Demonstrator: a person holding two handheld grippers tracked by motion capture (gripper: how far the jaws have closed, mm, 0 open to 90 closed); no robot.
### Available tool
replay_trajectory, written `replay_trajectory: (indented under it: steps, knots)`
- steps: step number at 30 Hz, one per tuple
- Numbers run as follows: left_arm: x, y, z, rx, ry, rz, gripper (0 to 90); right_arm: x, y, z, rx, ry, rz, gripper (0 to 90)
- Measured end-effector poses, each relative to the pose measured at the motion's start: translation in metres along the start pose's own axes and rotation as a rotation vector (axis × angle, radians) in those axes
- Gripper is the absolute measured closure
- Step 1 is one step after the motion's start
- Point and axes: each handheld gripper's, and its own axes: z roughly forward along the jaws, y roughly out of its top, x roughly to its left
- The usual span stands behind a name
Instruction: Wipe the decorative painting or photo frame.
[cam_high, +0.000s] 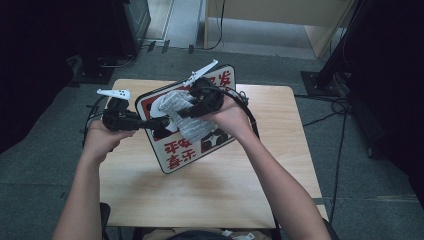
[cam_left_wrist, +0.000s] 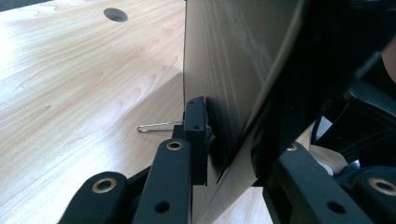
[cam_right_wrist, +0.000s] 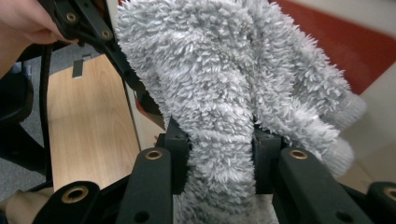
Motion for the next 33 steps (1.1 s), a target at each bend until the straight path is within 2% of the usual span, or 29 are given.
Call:
replay_trajectory:
  steps: [33]
  knots:
    - [-0.001, 0.000, 0.000, 0.005, 0.004, 0.007, 77.3, -0.002, -0.046, 0.027, 0.013, 0.037, 0.030, 67.9]
